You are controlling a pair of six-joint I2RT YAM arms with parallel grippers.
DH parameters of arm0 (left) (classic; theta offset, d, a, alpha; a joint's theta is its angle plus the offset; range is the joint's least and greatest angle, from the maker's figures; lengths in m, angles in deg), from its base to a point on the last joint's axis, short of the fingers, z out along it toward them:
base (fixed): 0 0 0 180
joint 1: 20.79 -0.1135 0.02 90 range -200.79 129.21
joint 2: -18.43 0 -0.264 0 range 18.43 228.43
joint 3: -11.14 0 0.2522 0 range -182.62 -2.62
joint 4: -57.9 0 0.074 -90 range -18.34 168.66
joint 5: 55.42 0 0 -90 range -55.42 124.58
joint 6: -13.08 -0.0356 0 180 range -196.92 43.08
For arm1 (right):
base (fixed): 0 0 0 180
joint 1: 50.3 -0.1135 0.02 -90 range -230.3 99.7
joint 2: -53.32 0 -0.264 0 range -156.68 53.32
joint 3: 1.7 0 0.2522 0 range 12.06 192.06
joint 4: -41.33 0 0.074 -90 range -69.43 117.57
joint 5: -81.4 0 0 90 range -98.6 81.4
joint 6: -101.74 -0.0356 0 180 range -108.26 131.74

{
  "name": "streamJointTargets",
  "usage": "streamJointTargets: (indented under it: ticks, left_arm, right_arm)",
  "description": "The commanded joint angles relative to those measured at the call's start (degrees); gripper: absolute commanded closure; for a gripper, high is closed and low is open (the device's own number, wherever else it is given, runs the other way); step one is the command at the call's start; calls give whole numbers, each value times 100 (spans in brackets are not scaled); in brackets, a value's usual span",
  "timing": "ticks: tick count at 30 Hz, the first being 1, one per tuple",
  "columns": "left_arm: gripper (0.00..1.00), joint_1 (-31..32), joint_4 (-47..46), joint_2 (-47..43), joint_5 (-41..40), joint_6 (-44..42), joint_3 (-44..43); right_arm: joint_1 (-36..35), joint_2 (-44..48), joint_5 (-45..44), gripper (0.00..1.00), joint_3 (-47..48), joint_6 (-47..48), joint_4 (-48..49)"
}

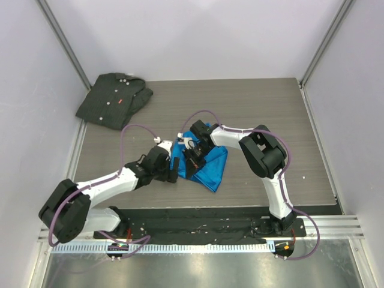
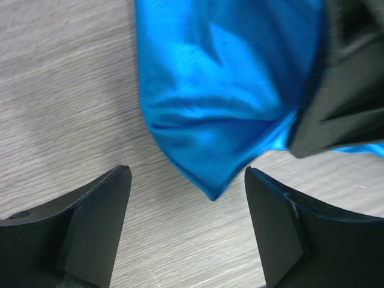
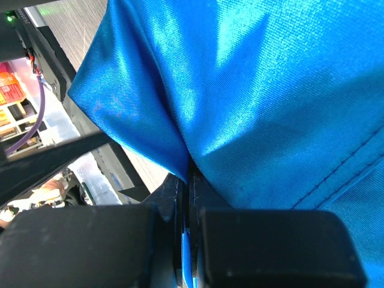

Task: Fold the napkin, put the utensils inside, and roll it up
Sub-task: Roll the napkin with the utensil

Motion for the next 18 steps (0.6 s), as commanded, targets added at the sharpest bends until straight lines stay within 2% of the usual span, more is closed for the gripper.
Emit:
streamJointTargets:
  ticks: [1, 18]
  left_arm:
    - [21, 18, 86, 219, -473, 102, -294]
    - [32, 9, -81, 579, -1160, 296, -585]
  right_arm:
    - [31, -163, -303, 99, 51, 47, -132]
    - [22, -172, -285, 99, -28, 100, -185]
